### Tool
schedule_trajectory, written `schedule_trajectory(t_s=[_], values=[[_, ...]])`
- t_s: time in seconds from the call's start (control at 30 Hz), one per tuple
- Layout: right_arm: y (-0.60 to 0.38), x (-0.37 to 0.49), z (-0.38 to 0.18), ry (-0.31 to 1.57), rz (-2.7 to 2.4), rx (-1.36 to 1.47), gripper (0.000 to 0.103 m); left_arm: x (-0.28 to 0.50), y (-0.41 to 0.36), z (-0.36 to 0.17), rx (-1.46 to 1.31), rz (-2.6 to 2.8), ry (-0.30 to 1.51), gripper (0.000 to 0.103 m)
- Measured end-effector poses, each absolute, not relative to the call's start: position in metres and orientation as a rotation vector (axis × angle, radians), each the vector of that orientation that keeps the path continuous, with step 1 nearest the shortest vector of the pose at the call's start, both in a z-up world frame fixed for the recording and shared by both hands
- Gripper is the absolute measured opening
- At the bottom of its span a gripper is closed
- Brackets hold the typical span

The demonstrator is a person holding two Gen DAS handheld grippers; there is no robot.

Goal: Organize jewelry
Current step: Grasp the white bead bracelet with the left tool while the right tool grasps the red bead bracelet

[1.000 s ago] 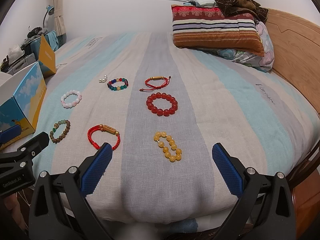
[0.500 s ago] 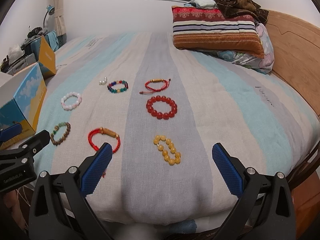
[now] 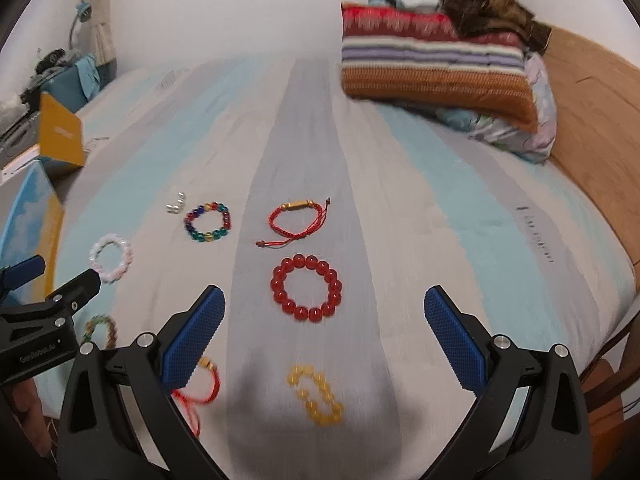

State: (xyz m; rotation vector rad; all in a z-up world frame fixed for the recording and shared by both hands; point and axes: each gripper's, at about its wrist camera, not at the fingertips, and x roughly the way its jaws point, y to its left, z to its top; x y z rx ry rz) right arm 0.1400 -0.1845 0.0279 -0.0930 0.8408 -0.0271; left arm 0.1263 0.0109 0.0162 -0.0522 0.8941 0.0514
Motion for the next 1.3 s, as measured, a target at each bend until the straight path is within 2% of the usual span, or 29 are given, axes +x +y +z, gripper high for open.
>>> schedule_trajectory(t_s=[0.23,0.53,0.73,0.87,0.97,1.03,1.17,1.23,1.3], values=[[-0.188,0.192,-0.023,0.967,-0.006,-0.052,0.096,0.178,0.024,-0.019,-0.033,0.111,0.959,0.097],[-0.199,0.215,-0.062,1.057,0.018,-0.017,0.096,0.202,0.036,-0.058,-0.010,0.173,1.017,0.097],[-0.200,0.221,-0.078,1.096,0.038,0.006,0.090,0.204,0.044,-0.065,-0.058,0.152,1.019,0.097],[-0.199,0.219,-0.077,1.095,0.041,0.003,0.081,0.201,0.046,-0.065,-0.073,0.134,1.015,0.093],[-0.196,0.216,-0.075,1.095,0.030,0.003,0.071,0.199,0.048,-0.064,-0.072,0.123,1.012,0.081],[-0.196,0.214,-0.073,1.088,0.032,0.002,0.062,0.196,0.047,-0.061,-0.070,0.105,1.011,0.065],[-0.196,0.209,-0.070,1.078,0.025,-0.006,0.043,0.191,0.044,-0.058,-0.072,0.076,1.016,0.046],[-0.200,0.208,-0.069,1.074,0.023,-0.002,0.036,0.189,0.041,-0.056,-0.070,0.068,1.017,0.029],[-0.203,0.209,-0.066,1.069,0.023,0.006,0.027,0.187,0.040,-0.055,-0.069,0.053,1.017,0.020]])
